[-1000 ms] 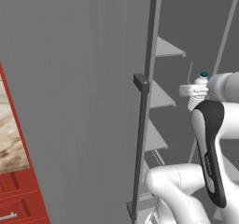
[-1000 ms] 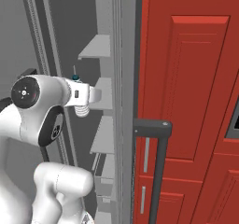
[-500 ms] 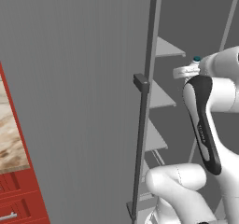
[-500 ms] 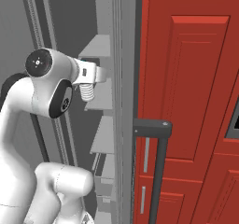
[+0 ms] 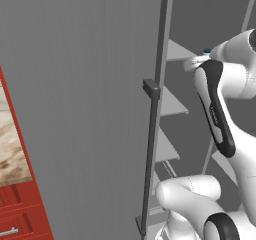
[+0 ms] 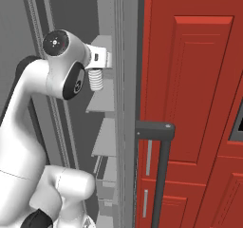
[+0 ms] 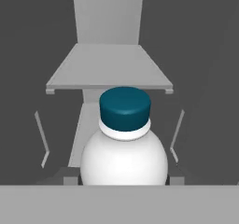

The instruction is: Take the bottled waters from the counter and place them in the freezer to freeze. Close the freezer door after placing the bottles.

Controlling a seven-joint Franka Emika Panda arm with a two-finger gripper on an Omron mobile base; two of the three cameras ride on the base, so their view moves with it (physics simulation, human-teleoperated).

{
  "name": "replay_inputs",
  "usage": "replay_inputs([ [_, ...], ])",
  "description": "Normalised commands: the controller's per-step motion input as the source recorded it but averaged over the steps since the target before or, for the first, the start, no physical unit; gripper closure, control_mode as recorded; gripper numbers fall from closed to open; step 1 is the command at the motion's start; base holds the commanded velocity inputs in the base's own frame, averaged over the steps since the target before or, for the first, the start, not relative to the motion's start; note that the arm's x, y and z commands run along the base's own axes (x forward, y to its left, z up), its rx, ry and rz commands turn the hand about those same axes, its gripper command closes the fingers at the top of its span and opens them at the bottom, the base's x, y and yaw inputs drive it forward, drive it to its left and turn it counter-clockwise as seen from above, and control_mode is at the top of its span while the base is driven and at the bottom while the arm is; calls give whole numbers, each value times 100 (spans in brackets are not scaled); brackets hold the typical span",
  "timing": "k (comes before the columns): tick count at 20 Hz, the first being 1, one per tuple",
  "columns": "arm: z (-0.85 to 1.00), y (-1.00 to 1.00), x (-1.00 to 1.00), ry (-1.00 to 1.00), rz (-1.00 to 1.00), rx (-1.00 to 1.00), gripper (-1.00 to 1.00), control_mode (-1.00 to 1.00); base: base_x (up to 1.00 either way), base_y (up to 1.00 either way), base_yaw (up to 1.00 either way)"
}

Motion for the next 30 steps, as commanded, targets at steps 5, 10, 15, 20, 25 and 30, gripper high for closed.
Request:
replay_inputs([
  [5,0,8,35,0,0,-3,100,-100,0,0,0],
  [10,4,0,34,-1,2,0,100,-100,0,0,0],
  [15,19,0,30,-5,8,0,100,-100,0,0,0],
  [20,33,0,20,4,3,1,100,-100,0,0,0],
  [25,17,0,38,3,0,9,100,-100,0,0,0],
  [30,0,0,29,-9,0,7,100,-100,0,0,0],
])
